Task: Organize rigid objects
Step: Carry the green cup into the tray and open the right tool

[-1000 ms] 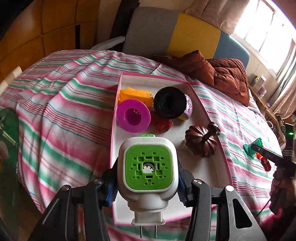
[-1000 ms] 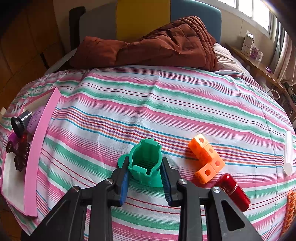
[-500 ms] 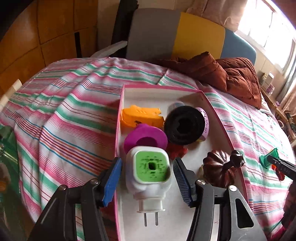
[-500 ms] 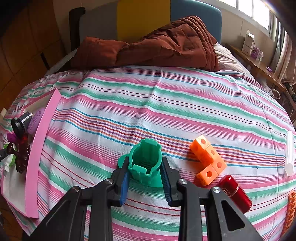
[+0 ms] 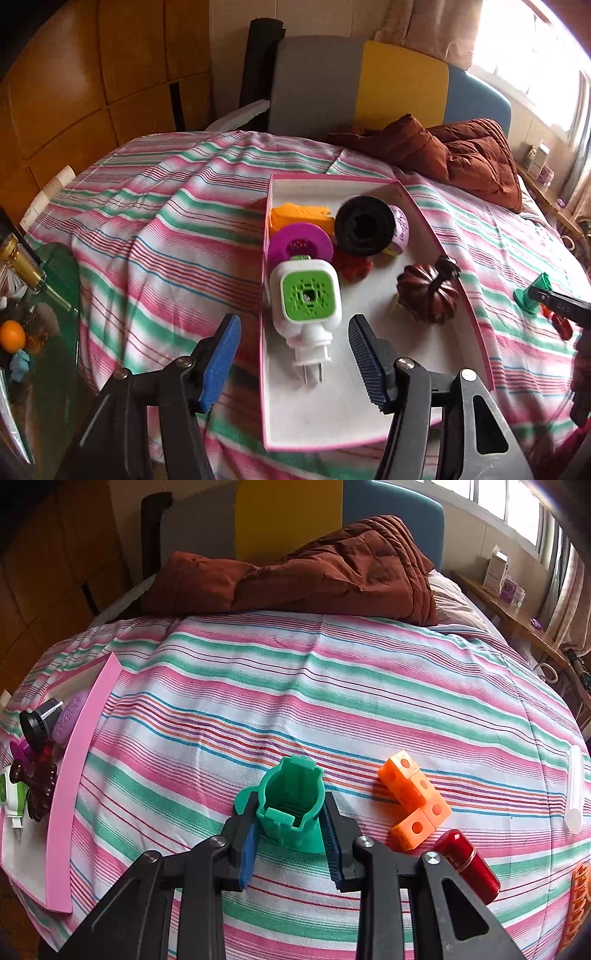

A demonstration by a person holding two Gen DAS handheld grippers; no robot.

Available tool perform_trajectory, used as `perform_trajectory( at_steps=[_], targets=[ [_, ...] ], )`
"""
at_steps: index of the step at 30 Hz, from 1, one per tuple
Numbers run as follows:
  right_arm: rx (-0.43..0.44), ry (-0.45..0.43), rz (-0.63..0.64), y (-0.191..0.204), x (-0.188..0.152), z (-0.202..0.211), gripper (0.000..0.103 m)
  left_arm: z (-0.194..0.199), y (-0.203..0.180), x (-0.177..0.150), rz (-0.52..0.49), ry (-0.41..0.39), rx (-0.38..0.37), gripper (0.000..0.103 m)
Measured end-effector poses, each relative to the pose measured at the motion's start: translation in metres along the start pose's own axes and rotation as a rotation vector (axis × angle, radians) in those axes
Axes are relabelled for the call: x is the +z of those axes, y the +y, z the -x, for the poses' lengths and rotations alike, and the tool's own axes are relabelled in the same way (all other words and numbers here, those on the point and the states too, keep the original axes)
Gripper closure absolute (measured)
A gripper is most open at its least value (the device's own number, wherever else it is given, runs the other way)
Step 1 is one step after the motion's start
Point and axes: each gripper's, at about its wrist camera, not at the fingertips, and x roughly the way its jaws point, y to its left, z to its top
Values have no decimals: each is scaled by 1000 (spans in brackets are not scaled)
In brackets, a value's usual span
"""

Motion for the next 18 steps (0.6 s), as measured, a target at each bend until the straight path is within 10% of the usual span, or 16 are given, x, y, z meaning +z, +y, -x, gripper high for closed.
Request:
perform_trajectory(
  at_steps=[18],
  targets=[
    [60, 0, 68, 17, -2, 5, 73, 25, -18, -12, -49, -29, 7, 41]
  ],
)
